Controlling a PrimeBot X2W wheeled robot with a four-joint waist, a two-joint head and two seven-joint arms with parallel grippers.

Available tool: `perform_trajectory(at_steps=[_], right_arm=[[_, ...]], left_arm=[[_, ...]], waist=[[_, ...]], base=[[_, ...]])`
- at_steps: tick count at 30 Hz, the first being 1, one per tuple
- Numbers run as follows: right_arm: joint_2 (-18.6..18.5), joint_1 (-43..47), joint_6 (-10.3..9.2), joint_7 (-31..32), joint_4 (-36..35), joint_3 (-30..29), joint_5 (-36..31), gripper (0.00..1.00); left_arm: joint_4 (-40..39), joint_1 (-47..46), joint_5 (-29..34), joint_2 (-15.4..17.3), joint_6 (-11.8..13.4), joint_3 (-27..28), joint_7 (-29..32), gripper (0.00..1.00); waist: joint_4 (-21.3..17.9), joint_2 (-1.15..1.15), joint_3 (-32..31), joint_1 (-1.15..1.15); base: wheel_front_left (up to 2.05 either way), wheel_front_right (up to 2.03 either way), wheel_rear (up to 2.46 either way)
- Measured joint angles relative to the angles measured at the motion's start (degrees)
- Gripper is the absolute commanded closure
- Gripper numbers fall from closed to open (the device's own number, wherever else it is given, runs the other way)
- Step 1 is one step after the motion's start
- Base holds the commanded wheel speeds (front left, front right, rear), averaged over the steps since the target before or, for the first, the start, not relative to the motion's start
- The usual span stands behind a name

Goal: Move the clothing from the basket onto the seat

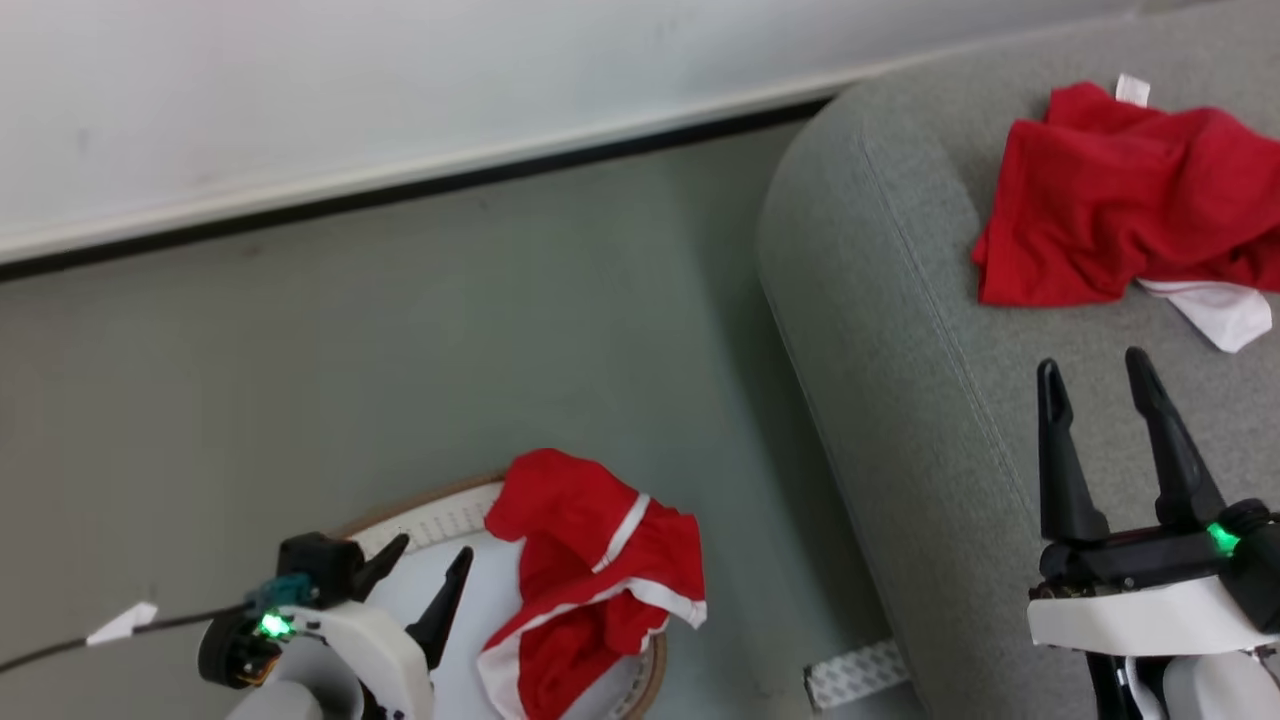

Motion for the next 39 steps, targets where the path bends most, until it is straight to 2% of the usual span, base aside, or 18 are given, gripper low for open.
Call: perform_trajectory(at_steps=[3,9,18,26,36,37,38,39], right_arm=[[0.2,-0.9,0.00,0.0,-2.1,-1.3,0.0,0.00],[0.2,-2.0,0.00,0.0,-7.3,-2.0,3.9,0.00],[0.2,-4.5,0.00,0.0,-11.8,-1.4,6.8,0.00],[0.2,-5.4,0.00,0.0,-13.4,-0.2,8.5,0.00],[0.2,-5.4,0.00,0.0,-13.5,0.9,10.3,0.00],[0.2,-5.4,0.00,0.0,-13.5,0.9,10.3,0.00],[0.2,-5.4,0.00,0.0,-13.4,1.0,10.4,0.00],[0.2,-5.5,0.00,0.0,-13.3,1.0,10.4,0.00]], left_arm=[[2.4,-2.7,-1.5,1.5,0.0,-4.7,1.6,0.00],[6.7,-8.1,-4.5,4.5,0.0,-14.6,5.1,0.00],[10.8,-15.0,-9.6,8.8,0.0,-26.0,8.2,0.00],[13.3,-20.4,-12.6,11.2,0.0,-33.4,8.1,0.00],[14.6,-24.6,-16.6,11.4,0.0,-40.1,7.0,0.00],[14.6,-24.7,-17.0,11.3,0.0,-40.6,7.0,0.31],[14.6,-24.9,-17.3,11.2,0.0,-40.9,7.0,0.78],[14.5,-25.0,-17.7,11.2,0.0,-41.2,7.0,1.00]], waist=[[-1.2,0.00,3.2,0.00],[-3.1,0.00,9.5,0.01],[-5.6,0.00,18.3,0.01],[-7.7,0.00,24.4,0.00],[-10.1,0.00,27.9,0.00],[-10.2,0.00,28.0,0.00],[-10.2,0.00,28.1,0.00],[-10.2,0.00,28.1,0.00]], base=[[0.00,0.00,0.00],[0.00,0.00,0.00],[0.00,0.00,0.00],[0.00,0.00,0.00],[0.00,0.00,0.00],[0.00,0.00,0.00],[0.00,0.00,0.00],[0.00,0.00,0.00]])
